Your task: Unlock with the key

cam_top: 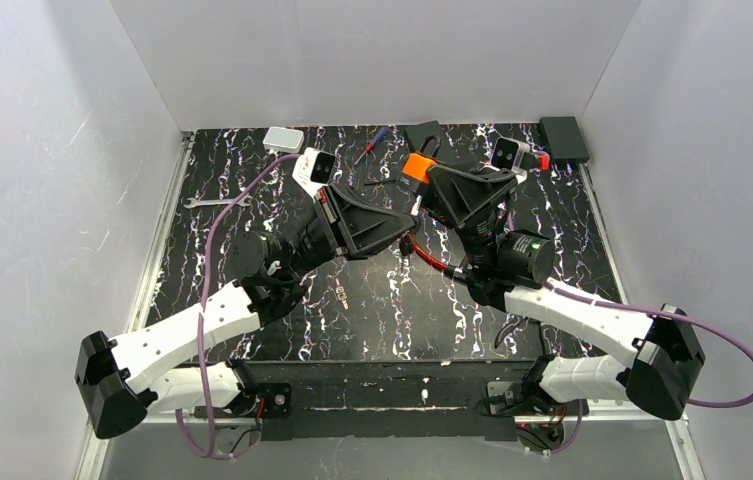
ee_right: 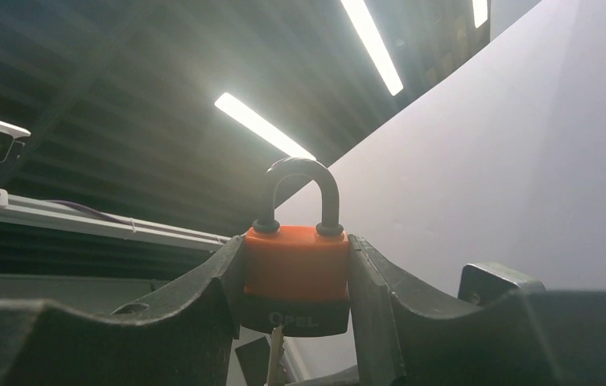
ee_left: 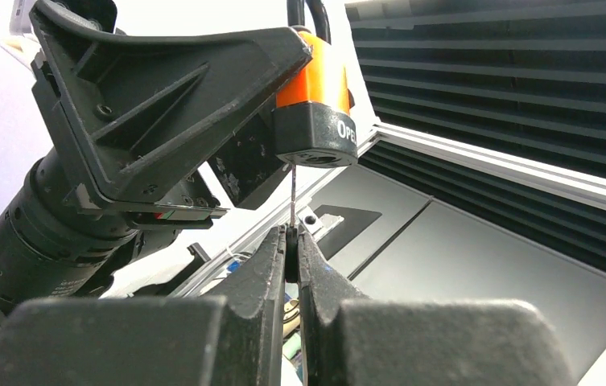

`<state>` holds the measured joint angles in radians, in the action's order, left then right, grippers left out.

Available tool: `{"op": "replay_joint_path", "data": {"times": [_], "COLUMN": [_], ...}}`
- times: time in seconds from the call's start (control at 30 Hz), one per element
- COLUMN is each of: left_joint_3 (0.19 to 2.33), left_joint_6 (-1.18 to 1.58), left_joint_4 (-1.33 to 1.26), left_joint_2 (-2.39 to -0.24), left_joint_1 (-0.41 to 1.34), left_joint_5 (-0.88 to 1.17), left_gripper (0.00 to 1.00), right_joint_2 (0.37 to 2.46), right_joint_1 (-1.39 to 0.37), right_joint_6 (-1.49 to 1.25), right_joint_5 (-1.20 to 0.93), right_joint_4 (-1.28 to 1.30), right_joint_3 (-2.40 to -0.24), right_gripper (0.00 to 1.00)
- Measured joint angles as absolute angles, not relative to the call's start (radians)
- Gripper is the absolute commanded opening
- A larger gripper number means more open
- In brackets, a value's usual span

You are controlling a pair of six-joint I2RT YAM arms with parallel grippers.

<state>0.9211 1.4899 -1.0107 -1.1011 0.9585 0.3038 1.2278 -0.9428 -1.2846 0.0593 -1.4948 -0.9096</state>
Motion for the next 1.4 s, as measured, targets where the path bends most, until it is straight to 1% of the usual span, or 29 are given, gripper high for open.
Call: {"op": "replay_joint_path", "data": {"times": [0.27,0.4,0.5,0.57,0.67,0.77,0.83,0.9,1.0,1.13,1.23,1.4], "left_joint_3": [0.911,0.843,0.798,0.77,0.709,0.673,0.656,0.64,0.62,0.602,0.583,0.567], "left_joint_6": [1.476,1.457,1.432,1.407,1.359,1.298,1.252,1.214,1.158,1.109,1.084,1.045], "left_joint_4": [-1.006,-1.001,-0.986,-0.953,-0.863,-0.722,-0.622,-0.545,-0.43,-0.327,-0.257,-0.125], "left_joint_2": [-1.084,-1.018,-0.965,-0.93,-0.859,-0.786,-0.732,-0.686,-0.633,-0.622,-0.623,-0.604], "left_joint_1": [0.965,0.965,0.965,0.965,0.964,0.964,0.964,0.964,0.963,0.963,0.963,0.963], "left_joint_5": [0.304,0.304,0.315,0.327,0.336,0.337,0.336,0.333,0.325,0.315,0.307,0.275], "left_gripper": [0.0,0.0,0.0,0.0,0.0,0.0,0.0,0.0,0.0,0.0,0.0,0.0], "right_joint_2": [1.227,1.208,1.142,1.052,0.905,0.808,0.784,0.808,0.942,1.159,1.268,1.423], "right_joint_1": [-0.938,-0.93,-0.927,-0.927,-0.927,-0.927,-0.927,-0.925,-0.925,-0.938,-0.963,-1.014], "right_joint_6": [-1.283,-1.263,-1.214,-1.156,-1.036,-0.957,-0.948,-0.954,-0.977,-0.994,-0.998,-1.007], "right_joint_5": [0.052,0.071,0.071,0.075,0.118,0.24,0.312,0.377,0.421,0.435,0.453,0.484], "right_joint_4": [-1.495,-1.489,-1.447,-1.29,-0.922,-0.529,-0.337,-0.109,0.155,0.346,0.422,0.385], "right_joint_3": [-0.91,-0.903,-0.886,-0.883,-0.92,-0.964,-0.968,-0.969,-0.953,-0.876,-0.857,-0.857], "right_gripper": [0.01,0.01,0.01,0.01,0.01,0.01,0.01,0.01,0.01,0.01,0.01,0.01]}}
